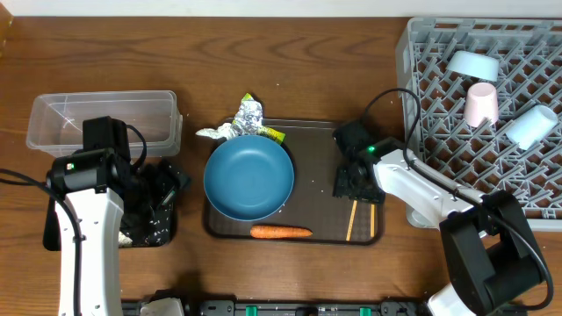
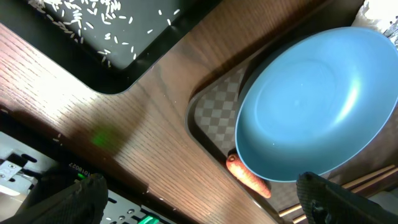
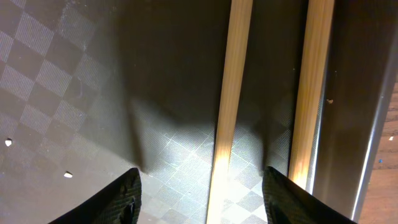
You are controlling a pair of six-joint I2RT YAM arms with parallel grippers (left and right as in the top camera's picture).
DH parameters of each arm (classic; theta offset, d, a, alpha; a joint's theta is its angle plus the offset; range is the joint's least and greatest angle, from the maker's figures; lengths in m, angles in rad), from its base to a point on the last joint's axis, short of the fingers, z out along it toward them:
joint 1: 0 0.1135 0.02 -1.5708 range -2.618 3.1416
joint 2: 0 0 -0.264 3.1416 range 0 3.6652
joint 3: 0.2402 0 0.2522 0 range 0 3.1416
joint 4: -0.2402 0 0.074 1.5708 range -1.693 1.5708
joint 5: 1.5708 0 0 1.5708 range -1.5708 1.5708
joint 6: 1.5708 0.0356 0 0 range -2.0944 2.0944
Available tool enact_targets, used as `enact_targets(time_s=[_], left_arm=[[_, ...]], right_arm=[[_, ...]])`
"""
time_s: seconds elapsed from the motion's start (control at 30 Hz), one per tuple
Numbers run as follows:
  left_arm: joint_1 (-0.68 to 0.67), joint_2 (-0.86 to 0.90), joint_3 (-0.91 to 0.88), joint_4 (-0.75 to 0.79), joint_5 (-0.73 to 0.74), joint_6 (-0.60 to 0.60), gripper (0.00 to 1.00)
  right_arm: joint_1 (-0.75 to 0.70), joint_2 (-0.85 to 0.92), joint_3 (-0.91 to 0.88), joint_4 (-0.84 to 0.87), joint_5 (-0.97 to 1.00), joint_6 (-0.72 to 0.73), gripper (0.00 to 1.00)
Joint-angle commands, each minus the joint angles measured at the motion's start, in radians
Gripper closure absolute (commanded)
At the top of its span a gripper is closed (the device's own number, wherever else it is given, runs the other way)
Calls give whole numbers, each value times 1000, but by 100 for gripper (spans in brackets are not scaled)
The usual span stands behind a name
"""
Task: Sort waste into correct bins and load items into the dishwasher rack
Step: 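Close the right gripper on one chopstick and lift it, then carry the chopstick to the rack's left side and release it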
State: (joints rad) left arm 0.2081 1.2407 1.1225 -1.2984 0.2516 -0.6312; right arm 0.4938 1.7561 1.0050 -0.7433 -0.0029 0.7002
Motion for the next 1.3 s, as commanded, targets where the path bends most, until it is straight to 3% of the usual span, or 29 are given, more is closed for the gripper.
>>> enact_targets(time_s=[0.0,0.67,0.83,1.0,1.27], left_arm=[[5,-1,11,-3,-10,6,0],[5,-1,11,-3,-10,6,0],[5,-1,11,-3,-10,6,0],[5,-1,11,-3,-10,6,0],[5,-1,11,-3,-10,6,0]], right_arm=[[-4,-3,-5,-1,21,10,41],[-3,-3,-45,18,21,18,50],[-3,-3,-45,19,20,29,76],[-4,-4,-42,19,15,29,89],[-5,-4,7,-9,-15,27,99]])
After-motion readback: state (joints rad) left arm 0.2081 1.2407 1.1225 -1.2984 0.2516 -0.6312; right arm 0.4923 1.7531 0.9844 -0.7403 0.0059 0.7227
